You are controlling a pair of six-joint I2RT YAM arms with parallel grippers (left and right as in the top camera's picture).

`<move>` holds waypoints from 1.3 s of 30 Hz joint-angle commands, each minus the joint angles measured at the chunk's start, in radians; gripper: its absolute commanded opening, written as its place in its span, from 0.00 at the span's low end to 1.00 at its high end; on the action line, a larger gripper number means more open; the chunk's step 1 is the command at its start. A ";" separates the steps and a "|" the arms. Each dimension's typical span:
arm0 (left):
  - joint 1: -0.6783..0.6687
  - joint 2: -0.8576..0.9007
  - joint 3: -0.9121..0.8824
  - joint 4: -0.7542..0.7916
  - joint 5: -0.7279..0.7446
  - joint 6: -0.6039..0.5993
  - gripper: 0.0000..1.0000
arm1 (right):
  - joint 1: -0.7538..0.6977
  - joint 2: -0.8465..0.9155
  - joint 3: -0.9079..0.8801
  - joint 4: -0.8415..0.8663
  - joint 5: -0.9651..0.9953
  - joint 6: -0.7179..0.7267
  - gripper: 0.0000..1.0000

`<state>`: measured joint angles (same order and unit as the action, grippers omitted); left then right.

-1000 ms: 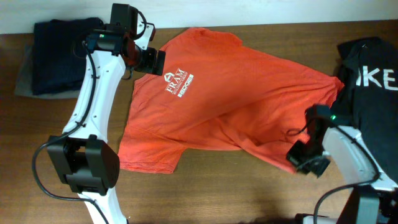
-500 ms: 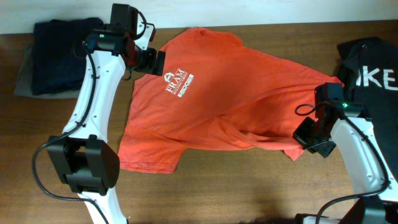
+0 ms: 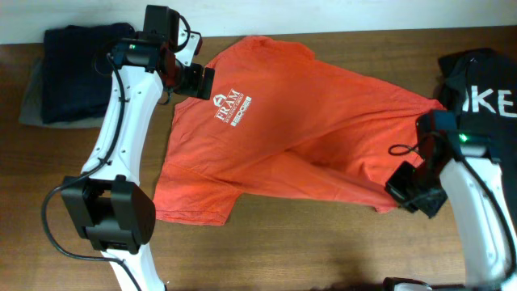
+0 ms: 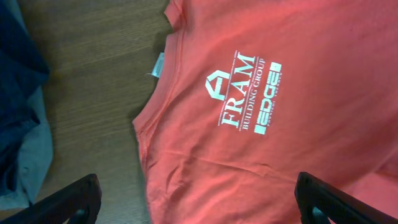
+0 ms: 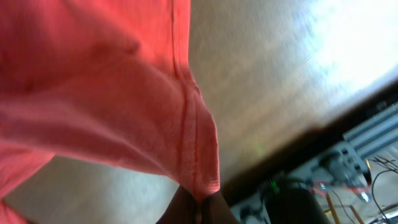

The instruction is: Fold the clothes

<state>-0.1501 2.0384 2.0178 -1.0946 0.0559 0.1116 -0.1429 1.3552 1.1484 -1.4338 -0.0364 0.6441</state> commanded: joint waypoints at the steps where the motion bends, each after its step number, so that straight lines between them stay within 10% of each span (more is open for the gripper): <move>1: 0.000 0.009 0.007 0.002 -0.019 0.018 0.99 | 0.007 -0.098 0.024 -0.048 -0.023 -0.008 0.04; 29: 0.000 0.009 0.007 0.003 -0.022 0.018 0.99 | 0.076 -0.153 -0.240 0.107 -0.050 -0.008 0.20; 33: 0.000 0.009 -0.002 0.001 -0.006 0.018 0.99 | 0.076 -0.150 -0.276 0.184 -0.031 -0.007 0.04; 39: 0.000 0.010 -0.072 0.002 0.151 0.018 0.38 | 0.076 -0.083 -0.305 0.321 -0.027 -0.007 0.04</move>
<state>-0.1501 2.0384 1.9930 -1.0935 0.1028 0.1169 -0.0750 1.2388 0.8501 -1.1458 -0.0868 0.6285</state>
